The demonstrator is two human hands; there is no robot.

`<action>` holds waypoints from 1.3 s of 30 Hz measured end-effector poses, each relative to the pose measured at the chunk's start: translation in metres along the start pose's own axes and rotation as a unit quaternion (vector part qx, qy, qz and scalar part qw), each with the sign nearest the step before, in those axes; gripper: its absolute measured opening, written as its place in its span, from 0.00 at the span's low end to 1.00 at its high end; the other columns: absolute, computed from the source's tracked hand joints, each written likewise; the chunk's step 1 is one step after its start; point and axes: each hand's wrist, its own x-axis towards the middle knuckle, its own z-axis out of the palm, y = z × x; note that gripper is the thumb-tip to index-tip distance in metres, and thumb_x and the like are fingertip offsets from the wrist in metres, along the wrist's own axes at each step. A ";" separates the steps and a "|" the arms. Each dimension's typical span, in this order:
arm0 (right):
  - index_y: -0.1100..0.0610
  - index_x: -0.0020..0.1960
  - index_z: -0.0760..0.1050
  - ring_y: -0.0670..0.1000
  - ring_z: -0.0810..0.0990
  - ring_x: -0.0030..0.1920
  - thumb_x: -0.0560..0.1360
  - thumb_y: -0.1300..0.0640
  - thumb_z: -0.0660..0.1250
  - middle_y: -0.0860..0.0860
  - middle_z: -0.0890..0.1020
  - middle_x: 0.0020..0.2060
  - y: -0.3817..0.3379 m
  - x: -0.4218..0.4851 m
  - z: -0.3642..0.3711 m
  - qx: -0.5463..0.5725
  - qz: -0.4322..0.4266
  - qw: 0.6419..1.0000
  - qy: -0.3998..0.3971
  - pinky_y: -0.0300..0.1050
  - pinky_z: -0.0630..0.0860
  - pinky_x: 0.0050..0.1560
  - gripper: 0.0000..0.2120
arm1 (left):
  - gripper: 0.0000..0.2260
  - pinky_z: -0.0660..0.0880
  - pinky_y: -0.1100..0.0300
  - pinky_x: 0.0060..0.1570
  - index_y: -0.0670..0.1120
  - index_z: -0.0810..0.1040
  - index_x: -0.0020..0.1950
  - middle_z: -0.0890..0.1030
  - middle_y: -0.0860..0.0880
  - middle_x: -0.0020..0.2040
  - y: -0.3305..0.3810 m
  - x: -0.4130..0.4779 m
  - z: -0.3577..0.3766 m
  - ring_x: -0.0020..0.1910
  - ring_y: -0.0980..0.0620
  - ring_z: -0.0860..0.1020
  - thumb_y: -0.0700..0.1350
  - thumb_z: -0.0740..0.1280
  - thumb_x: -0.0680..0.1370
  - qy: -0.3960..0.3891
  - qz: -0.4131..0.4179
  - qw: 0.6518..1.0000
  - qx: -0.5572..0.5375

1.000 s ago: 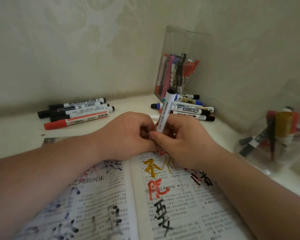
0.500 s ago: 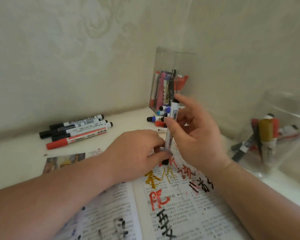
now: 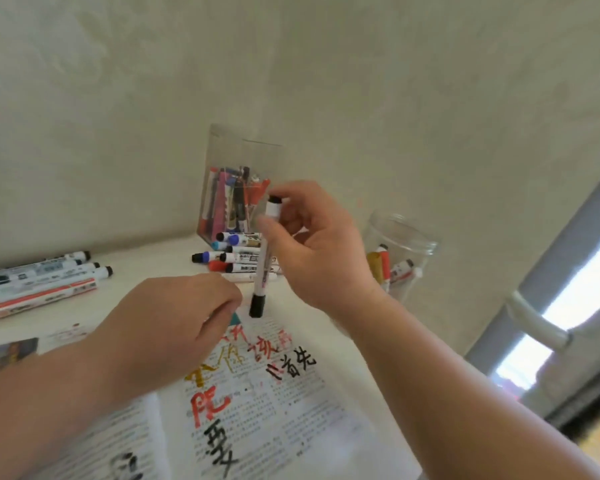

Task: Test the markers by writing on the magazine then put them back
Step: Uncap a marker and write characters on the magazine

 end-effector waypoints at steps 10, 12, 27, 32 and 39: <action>0.51 0.57 0.75 0.40 0.77 0.34 0.76 0.54 0.69 0.42 0.78 0.35 -0.022 0.052 -0.136 -0.271 0.010 0.928 0.257 0.36 0.74 0.39 0.11 | 0.13 0.70 0.60 0.32 0.57 0.71 0.37 0.74 0.58 0.31 -0.004 -0.003 -0.002 0.30 0.57 0.73 0.51 0.58 0.82 -0.045 -0.010 0.999 -0.027; 0.48 0.56 0.74 0.43 0.79 0.36 0.76 0.52 0.69 0.43 0.79 0.36 -0.008 0.054 -0.140 -0.315 0.065 0.920 0.225 0.41 0.77 0.41 0.10 | 0.14 0.69 0.62 0.33 0.57 0.69 0.36 0.74 0.58 0.31 -0.003 -0.003 -0.004 0.30 0.58 0.73 0.49 0.60 0.82 -0.054 -0.015 0.998 -0.030; 0.60 0.37 0.77 0.55 0.76 0.35 0.78 0.54 0.64 0.52 0.78 0.32 -0.002 0.046 -0.087 -0.378 0.009 0.920 0.101 0.51 0.76 0.37 0.14 | 0.12 0.75 0.54 0.41 0.53 0.74 0.40 0.77 0.56 0.36 -0.008 -0.004 -0.002 0.36 0.56 0.74 0.50 0.58 0.83 -0.100 -0.053 0.994 0.001; 0.51 0.49 0.80 0.47 0.77 0.43 0.79 0.56 0.65 0.44 0.79 0.42 0.010 0.027 -0.006 -0.356 0.018 0.919 -0.172 0.47 0.78 0.46 0.06 | 0.12 0.77 0.54 0.49 0.55 0.78 0.50 0.80 0.58 0.46 -0.011 -0.002 -0.001 0.45 0.57 0.77 0.52 0.55 0.83 -0.143 -0.073 0.987 0.030; 0.48 0.63 0.75 0.51 0.76 0.49 0.78 0.60 0.65 0.48 0.77 0.55 0.072 0.031 0.056 -0.448 0.062 0.839 -0.302 0.50 0.79 0.49 0.16 | 0.16 0.76 0.52 0.49 0.53 0.79 0.48 0.81 0.55 0.45 -0.011 0.000 -0.004 0.44 0.55 0.77 0.54 0.52 0.82 -0.178 -0.086 0.979 0.042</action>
